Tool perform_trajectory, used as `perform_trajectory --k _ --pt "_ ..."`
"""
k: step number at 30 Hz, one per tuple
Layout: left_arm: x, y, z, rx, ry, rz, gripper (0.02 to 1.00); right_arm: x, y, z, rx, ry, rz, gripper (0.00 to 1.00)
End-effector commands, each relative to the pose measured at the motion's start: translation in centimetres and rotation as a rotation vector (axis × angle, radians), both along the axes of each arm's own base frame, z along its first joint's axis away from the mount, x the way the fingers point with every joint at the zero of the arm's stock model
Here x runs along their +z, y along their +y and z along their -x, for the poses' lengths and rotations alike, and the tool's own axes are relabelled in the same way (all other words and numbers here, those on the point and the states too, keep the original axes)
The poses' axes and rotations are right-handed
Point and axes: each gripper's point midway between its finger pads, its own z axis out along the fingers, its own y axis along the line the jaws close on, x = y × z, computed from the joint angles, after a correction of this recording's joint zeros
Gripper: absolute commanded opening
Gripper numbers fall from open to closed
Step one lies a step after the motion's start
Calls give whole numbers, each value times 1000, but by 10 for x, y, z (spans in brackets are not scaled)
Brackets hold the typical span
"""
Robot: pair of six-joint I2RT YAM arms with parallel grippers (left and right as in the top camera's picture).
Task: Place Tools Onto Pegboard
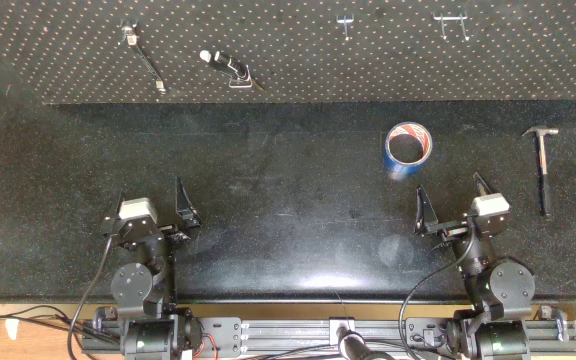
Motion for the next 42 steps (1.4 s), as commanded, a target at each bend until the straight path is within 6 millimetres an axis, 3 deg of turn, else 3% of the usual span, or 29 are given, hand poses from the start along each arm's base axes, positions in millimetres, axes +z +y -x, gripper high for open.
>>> perform_trajectory --k 1,8,11,13,16,20,23,25,30,42 --pt "-1 -2 0 -17 4 -15 996 -2 2 0 6 3 -7 978" --pt "-1 -2 0 -17 4 -15 996 0 2 1 8 1 -16 978" --pt "-1 -3 0 -18 4 -15 993 19 3 -3 7 26 -98 976" --pt "-1 -3 0 -18 4 -15 996 38 15 -14 55 119 -159 976" --pt "-1 -2 0 -17 4 -15 996 45 36 -33 123 243 -160 976" --pt "-1 -3 0 -18 4 -15 996 20 69 -74 174 561 -112 976" --pt "-1 -3 0 -18 4 -15 996 -8 95 -92 225 751 -24 976" --pt "-1 -3 0 -18 4 -15 996 -30 100 -99 221 863 -3 976" --pt "-1 -3 0 -18 4 -15 993 -68 93 -98 182 1030 66 976" --pt "-1 -3 0 -18 4 -15 996 -104 79 -99 117 1110 154 978"
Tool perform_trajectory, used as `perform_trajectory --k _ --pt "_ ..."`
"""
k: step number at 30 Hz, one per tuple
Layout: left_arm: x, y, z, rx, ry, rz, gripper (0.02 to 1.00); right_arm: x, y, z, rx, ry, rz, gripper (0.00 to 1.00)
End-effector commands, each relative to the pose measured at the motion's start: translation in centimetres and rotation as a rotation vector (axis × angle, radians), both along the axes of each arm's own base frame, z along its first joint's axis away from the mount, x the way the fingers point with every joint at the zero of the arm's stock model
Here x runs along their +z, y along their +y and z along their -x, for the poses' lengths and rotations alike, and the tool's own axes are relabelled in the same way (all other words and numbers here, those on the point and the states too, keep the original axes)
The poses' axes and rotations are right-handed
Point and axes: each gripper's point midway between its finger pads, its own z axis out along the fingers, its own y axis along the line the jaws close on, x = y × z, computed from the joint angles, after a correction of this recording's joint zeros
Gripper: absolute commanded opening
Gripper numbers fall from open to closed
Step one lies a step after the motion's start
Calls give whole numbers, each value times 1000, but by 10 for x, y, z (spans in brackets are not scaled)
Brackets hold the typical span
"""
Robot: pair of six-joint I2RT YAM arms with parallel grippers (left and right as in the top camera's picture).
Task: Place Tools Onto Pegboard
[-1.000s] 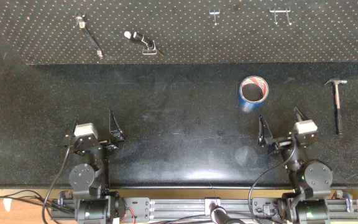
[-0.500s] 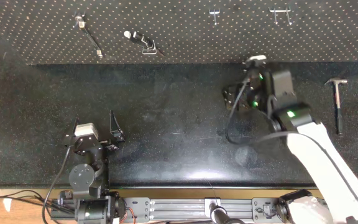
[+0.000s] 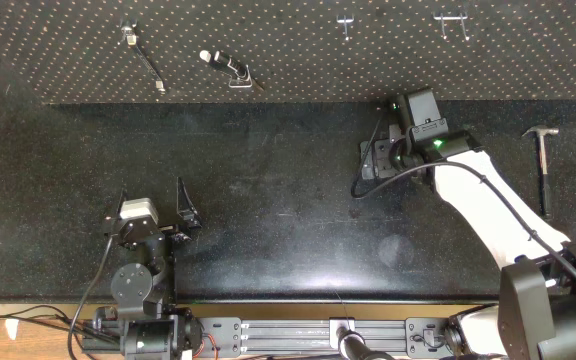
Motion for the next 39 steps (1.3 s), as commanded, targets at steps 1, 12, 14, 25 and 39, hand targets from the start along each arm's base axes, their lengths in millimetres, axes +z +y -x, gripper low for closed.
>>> perform_trajectory --k 1,12,14,25,39 --pt "-1 0 0 -4 4 -16 996 -1 -3 -6 8 -12 42 976" --pt "-1 0 0 -4 4 -16 996 -6 -19 1 -21 15 125 75" --pt "-1 0 0 -4 4 -16 996 4 -18 -2 -23 -20 114 75" --pt "-1 0 0 -4 4 -16 996 244 -11 11 -51 -762 -164 75" --pt "-1 0 0 -4 4 -16 996 249 95 -50 178 -981 -249 75"
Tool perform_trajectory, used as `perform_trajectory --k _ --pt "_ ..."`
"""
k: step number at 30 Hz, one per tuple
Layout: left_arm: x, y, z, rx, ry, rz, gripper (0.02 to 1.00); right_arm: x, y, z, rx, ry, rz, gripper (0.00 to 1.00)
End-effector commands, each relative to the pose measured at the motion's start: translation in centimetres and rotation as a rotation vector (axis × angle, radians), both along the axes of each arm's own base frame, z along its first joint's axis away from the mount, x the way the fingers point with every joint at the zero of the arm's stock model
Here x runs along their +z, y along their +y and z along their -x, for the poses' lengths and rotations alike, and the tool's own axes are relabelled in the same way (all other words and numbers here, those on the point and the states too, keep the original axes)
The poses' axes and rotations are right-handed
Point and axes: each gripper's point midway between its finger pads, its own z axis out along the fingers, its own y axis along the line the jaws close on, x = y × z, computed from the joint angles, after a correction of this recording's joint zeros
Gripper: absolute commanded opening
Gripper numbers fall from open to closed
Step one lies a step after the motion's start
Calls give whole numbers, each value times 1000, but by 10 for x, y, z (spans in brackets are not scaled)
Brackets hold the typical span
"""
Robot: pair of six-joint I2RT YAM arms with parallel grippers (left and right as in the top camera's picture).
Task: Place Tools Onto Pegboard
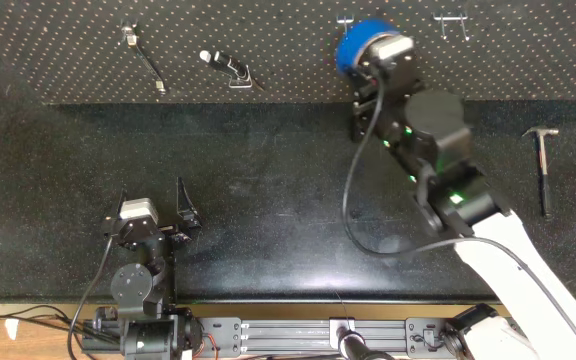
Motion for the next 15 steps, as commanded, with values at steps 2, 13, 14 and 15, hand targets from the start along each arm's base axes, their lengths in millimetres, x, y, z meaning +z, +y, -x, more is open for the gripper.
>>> perform_trajectory --k 2,13,14,15 --pt "-1 0 0 -3 6 -16 996 1 26 -17 55 -115 60 75" --pt "-1 0 0 -3 6 -16 998 -55 39 -64 -2 -104 91 229" --pt "-1 0 0 -3 6 -16 996 -58 40 -64 -1 -98 93 408" --pt "-1 0 0 -3 6 -16 996 -58 40 -64 -1 -98 93 527"
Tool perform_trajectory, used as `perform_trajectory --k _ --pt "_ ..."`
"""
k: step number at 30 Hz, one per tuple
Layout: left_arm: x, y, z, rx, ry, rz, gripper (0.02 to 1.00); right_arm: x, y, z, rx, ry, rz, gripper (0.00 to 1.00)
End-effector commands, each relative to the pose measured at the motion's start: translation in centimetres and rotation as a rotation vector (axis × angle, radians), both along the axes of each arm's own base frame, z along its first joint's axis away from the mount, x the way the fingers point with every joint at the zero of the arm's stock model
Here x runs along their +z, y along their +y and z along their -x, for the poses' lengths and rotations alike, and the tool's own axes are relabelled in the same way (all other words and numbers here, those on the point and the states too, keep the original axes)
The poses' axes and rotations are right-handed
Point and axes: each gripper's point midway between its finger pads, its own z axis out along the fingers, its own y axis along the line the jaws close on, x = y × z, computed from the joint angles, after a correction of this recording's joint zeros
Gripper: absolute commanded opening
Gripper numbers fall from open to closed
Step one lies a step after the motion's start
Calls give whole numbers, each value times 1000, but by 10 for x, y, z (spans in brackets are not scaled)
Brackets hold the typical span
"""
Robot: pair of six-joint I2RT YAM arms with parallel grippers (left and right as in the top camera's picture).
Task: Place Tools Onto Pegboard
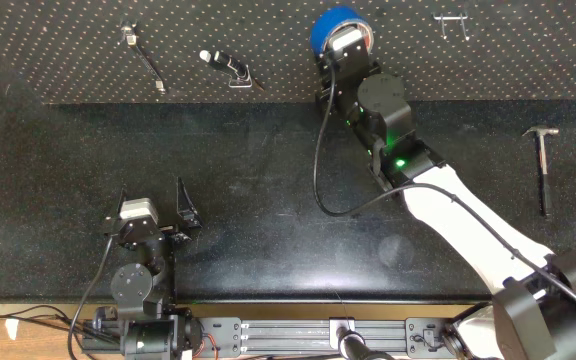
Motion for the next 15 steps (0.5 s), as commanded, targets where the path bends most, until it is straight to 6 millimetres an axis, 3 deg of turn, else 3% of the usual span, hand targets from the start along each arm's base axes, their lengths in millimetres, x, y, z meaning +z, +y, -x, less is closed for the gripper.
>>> perform_trajectory --k 1,3,4,6,8,9,12,15 --pt "-1 0 0 -3 6 -16 996 1 3 -3 0 -13 7 632" --pt "-1 0 0 -3 6 -16 996 9 2 2 0 -3 -19 912" --pt "-1 0 0 -3 6 -16 996 15 -1 8 6 4 -16 972" --pt "-1 0 0 -3 6 -16 996 32 -23 31 -12 49 8 976" --pt "-1 0 0 -3 6 -16 996 41 -69 57 -86 134 27 978" --pt "-1 0 0 -3 6 -16 996 36 -106 74 -157 209 54 978" --pt "-1 0 0 -3 6 -16 996 -4 -181 111 -329 444 124 980" --pt "-1 0 0 -3 6 -16 993 -56 -238 153 -453 720 217 982"
